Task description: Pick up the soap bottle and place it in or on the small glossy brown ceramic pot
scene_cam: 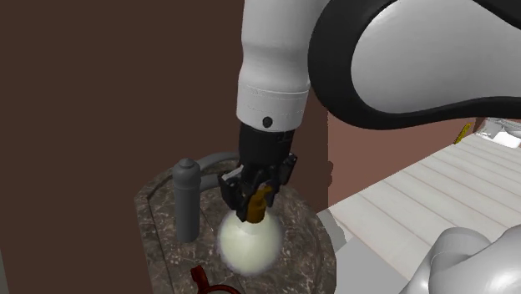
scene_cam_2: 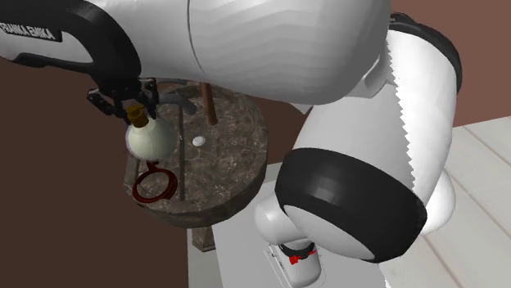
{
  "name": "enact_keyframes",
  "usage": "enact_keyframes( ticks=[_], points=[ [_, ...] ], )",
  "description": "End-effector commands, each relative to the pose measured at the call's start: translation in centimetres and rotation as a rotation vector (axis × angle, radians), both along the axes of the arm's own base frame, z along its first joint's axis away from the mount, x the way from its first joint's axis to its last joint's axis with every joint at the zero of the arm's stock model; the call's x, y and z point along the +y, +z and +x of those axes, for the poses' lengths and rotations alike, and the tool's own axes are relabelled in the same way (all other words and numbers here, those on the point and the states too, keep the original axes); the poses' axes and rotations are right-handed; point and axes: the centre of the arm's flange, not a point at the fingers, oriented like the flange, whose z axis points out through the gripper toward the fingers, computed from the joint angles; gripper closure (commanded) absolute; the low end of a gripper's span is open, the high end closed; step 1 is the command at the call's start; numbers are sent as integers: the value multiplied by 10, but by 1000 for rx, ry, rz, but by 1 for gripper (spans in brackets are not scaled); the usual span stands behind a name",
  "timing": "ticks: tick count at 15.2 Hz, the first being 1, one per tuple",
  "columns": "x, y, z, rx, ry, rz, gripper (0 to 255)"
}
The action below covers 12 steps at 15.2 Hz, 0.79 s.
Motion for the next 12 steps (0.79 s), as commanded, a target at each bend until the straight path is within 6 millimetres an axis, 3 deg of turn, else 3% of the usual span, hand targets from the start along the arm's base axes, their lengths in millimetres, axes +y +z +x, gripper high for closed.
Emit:
enact_keyframes(
  ticks=[1, 4, 12],
  points=[
    [25, 8, 4, 0, -2, 2, 255],
    [60, 19, 5, 0, -2, 2, 255],
    [60, -23, 5, 0, -2, 2, 255]
  ],
)
